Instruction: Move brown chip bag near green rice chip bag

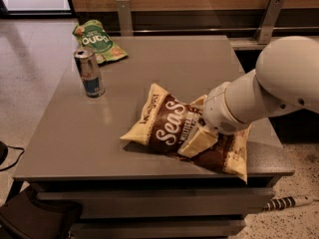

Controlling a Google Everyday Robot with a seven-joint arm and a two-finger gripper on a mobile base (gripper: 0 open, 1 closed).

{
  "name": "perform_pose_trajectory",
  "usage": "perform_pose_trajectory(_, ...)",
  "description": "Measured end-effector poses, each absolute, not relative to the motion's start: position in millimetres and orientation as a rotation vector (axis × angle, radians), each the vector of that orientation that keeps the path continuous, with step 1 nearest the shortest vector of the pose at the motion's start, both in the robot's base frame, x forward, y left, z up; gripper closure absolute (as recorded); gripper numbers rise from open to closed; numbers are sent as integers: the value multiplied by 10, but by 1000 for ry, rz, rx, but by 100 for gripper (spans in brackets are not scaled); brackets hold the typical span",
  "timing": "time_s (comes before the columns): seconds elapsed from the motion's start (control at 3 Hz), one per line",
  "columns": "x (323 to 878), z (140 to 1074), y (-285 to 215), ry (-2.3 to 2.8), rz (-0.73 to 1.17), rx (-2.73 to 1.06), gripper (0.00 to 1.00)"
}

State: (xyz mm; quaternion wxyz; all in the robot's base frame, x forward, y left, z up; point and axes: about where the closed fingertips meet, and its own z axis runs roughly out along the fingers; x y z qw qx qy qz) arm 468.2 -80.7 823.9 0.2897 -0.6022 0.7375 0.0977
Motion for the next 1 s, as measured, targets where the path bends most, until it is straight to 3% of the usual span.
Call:
perform_pose_trajectory(0.33,4682,8253,-807,1968,260,-1607,99)
perform_pose_trajectory(1.0,4683,8268,-807,1967,260,-1607,100)
